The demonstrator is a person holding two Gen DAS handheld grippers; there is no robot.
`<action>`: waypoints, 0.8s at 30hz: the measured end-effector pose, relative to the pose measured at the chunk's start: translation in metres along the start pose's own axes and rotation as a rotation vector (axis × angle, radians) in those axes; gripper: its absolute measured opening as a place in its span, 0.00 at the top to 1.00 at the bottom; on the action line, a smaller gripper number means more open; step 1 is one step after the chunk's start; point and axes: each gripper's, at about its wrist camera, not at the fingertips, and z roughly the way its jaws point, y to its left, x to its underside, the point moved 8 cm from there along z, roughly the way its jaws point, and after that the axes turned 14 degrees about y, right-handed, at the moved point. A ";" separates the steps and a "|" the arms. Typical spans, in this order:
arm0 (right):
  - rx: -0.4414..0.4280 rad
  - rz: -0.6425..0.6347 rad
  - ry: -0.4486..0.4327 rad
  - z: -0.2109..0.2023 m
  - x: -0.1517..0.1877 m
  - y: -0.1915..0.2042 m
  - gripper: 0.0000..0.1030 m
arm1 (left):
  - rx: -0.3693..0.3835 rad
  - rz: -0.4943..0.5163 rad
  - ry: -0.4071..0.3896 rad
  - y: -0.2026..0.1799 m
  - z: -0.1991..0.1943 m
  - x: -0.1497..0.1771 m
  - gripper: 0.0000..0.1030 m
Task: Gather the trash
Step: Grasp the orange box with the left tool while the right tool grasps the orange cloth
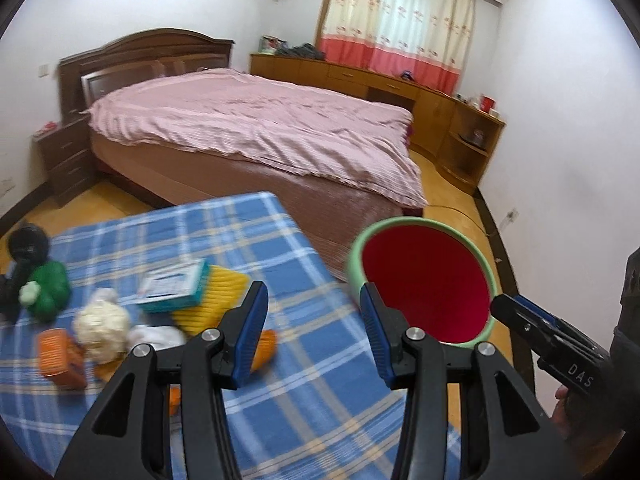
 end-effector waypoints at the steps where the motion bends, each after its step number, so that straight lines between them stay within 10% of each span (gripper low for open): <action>1: -0.005 -0.007 0.003 0.000 0.000 0.005 0.44 | -0.011 -0.008 -0.008 0.006 -0.005 0.000 0.53; 24: -0.126 -0.151 0.067 0.015 0.016 0.131 0.28 | -0.408 -0.230 -0.079 0.215 -0.122 0.036 0.52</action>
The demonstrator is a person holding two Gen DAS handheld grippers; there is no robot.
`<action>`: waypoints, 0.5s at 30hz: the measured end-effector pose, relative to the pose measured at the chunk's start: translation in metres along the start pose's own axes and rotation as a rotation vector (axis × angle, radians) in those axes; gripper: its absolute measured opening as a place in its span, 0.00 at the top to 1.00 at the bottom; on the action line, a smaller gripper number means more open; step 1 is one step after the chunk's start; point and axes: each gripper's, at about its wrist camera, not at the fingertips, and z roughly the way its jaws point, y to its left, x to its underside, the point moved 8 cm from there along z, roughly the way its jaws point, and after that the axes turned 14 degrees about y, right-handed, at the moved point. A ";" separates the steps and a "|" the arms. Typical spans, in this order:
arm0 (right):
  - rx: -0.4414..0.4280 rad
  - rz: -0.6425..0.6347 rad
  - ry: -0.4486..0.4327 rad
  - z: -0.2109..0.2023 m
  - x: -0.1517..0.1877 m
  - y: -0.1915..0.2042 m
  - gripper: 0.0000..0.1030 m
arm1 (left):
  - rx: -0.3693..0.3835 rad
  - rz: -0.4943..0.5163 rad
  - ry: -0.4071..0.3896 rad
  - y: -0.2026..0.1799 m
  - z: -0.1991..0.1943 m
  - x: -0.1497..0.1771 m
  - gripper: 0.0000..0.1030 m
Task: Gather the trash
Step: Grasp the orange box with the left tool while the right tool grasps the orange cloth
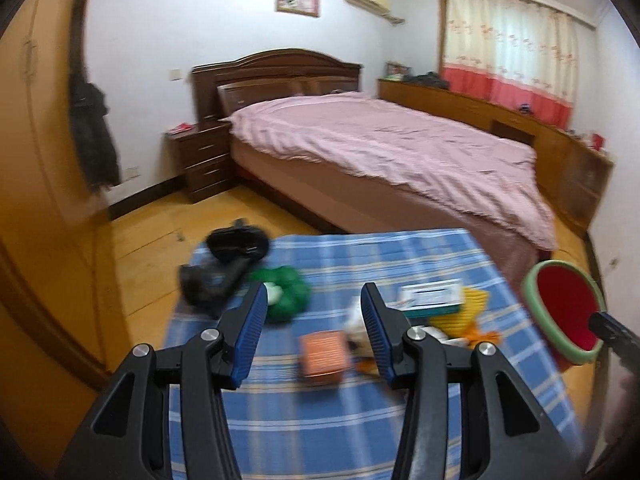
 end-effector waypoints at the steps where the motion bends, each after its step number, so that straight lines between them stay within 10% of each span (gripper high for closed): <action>1: -0.001 -0.005 0.009 0.004 0.002 0.003 0.28 | -0.013 -0.008 0.007 0.007 0.003 0.002 0.52; 15: 0.053 -0.046 0.129 0.075 0.020 0.014 0.26 | 0.085 -0.051 0.150 -0.005 0.075 0.048 0.41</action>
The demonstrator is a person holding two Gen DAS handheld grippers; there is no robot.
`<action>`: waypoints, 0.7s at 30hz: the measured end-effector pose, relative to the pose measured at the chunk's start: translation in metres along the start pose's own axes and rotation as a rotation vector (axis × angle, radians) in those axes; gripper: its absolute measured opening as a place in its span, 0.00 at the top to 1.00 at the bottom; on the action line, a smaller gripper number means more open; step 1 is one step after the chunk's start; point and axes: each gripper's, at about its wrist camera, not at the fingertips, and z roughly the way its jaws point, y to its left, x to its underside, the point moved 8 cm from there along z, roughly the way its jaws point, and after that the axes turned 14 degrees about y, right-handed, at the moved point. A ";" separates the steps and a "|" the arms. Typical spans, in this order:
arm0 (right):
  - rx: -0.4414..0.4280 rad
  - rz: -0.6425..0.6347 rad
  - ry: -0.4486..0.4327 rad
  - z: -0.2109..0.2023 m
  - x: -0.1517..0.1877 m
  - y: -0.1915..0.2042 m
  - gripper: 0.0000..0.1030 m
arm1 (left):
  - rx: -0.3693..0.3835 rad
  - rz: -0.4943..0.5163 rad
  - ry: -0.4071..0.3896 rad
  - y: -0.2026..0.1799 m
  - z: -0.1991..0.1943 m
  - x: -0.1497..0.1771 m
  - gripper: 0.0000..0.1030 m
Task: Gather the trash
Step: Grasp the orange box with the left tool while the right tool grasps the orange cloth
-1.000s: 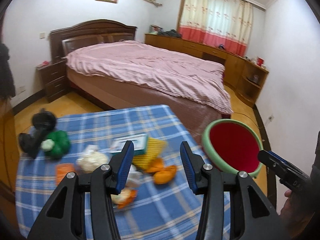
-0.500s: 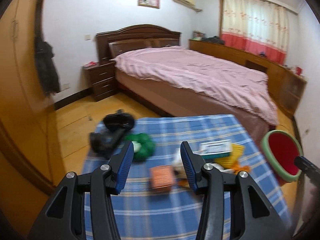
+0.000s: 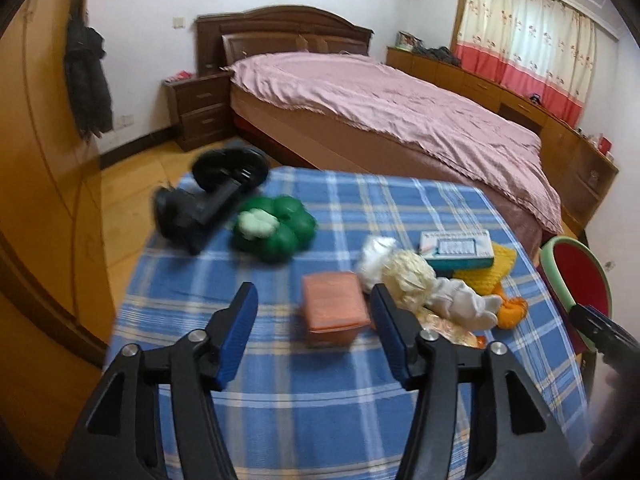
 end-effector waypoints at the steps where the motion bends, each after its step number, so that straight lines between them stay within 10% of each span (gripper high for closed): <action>1: 0.003 0.000 0.008 0.005 0.001 0.000 0.26 | 0.008 0.007 0.009 -0.005 0.005 0.002 0.40; 21: 0.073 -0.013 0.116 0.072 -0.002 0.001 0.23 | 0.014 -0.040 0.070 -0.003 0.070 0.012 0.40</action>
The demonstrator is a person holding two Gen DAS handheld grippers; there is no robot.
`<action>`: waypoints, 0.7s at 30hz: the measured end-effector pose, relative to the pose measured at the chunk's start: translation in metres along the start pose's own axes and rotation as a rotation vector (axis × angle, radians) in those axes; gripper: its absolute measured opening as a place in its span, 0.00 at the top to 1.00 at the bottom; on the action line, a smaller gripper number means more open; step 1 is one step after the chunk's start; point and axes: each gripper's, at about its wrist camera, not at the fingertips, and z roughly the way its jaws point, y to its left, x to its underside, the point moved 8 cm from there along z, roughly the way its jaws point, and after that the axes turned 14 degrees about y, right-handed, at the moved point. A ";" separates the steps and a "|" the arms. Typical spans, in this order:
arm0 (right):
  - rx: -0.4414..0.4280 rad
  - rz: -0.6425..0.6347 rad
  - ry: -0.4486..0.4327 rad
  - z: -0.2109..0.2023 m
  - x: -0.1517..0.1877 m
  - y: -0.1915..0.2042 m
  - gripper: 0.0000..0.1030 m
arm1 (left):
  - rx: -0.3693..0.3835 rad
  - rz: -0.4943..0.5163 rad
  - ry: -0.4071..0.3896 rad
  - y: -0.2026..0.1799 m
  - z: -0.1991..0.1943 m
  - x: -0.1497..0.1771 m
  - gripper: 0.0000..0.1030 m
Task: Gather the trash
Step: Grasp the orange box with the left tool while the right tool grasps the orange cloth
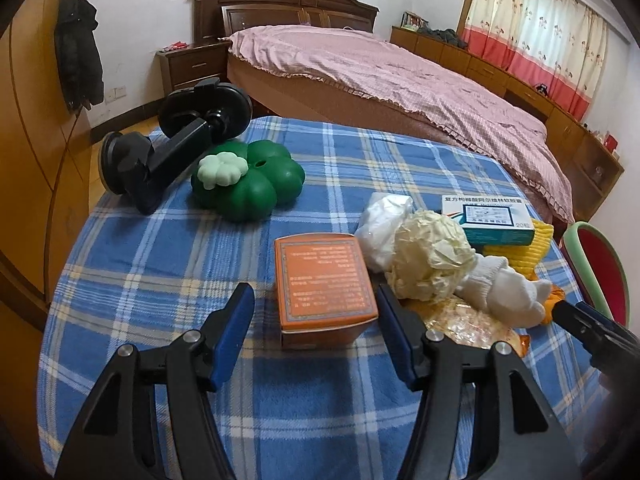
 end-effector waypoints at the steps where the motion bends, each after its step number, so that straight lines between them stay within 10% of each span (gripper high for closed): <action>1: 0.008 0.001 0.002 0.003 -0.001 0.000 0.23 | 0.003 -0.003 -0.004 0.000 0.001 0.000 0.40; 21: 0.086 0.049 0.004 0.018 -0.002 -0.005 0.60 | 0.158 -0.058 -0.013 0.004 0.010 0.000 0.50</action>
